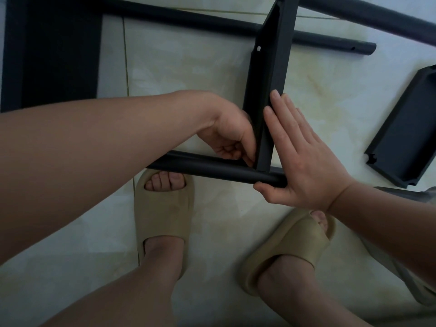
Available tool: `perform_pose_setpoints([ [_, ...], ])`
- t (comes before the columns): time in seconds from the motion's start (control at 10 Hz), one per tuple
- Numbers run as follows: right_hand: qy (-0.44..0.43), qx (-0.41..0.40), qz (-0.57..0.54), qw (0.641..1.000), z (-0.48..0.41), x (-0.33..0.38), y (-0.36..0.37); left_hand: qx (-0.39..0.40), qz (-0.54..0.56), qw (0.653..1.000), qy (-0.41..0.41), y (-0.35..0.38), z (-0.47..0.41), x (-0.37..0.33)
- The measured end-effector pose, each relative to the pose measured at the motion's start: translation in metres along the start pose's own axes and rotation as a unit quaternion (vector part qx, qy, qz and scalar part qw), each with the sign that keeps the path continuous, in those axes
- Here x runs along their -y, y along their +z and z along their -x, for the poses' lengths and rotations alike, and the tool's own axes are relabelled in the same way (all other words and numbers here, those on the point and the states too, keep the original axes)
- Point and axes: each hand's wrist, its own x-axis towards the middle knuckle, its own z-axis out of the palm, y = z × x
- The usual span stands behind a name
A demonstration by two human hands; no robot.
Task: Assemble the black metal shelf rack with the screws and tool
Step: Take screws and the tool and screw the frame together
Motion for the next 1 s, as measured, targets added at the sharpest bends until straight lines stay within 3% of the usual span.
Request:
perform_pose_setpoints([
  [1.0, -0.002, 0.0, 0.004, 1.0, 0.0, 0.0003, 0.0002, 0.003, 0.005, 1.0, -0.002, 0.0004, 0.0004, 0.0033],
])
